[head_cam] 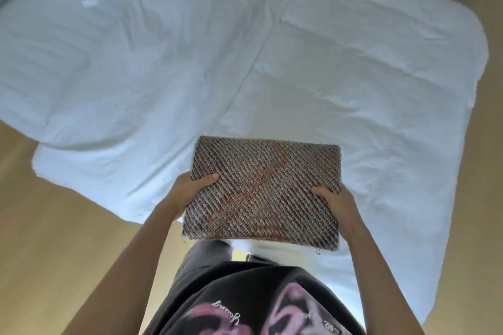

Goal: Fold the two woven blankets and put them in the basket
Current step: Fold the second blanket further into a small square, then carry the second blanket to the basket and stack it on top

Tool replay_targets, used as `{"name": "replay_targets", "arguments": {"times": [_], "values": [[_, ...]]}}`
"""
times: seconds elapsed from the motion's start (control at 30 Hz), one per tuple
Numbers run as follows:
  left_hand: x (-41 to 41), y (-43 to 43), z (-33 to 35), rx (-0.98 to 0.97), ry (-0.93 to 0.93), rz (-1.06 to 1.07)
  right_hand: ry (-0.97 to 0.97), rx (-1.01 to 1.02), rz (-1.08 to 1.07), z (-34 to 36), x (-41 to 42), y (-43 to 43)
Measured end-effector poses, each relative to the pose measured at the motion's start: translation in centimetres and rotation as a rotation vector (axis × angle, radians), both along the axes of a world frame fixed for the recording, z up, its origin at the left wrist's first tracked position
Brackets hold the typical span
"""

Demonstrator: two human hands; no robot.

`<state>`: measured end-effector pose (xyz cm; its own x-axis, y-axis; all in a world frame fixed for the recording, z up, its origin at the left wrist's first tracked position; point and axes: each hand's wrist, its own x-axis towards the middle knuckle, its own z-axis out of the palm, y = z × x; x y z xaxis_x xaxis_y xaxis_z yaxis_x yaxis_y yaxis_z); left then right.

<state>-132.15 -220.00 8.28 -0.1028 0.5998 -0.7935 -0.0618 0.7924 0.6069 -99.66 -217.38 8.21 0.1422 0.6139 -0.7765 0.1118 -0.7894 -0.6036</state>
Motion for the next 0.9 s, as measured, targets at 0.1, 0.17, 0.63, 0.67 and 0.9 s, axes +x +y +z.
{"name": "replay_targets", "arguments": {"times": [0.1, 0.17, 0.63, 0.67, 0.9], "values": [[-0.8, -3.8, 0.7, 0.058, 0.096, 0.137, 0.013, 0.023, 0.154, 0.5, -2.0, 1.0], [-1.1, -6.8, 0.9, 0.071, 0.127, 0.267, 0.030, 0.037, 0.266, 0.9, -3.6, 1.4], [-0.7, -30.1, 2.8, 0.173, 0.165, 0.992, 0.127, 0.165, 1.122, 3.5, -19.4, -4.0], [-0.5, -31.7, 2.9, 0.176, 0.164, 1.048, 0.132, 0.174, 1.184, 3.6, -20.7, -5.0], [2.6, -43.5, 3.6, 0.203, 0.197, 1.412, 0.168, 0.223, 1.534, 4.5, -28.6, -14.5]]}}
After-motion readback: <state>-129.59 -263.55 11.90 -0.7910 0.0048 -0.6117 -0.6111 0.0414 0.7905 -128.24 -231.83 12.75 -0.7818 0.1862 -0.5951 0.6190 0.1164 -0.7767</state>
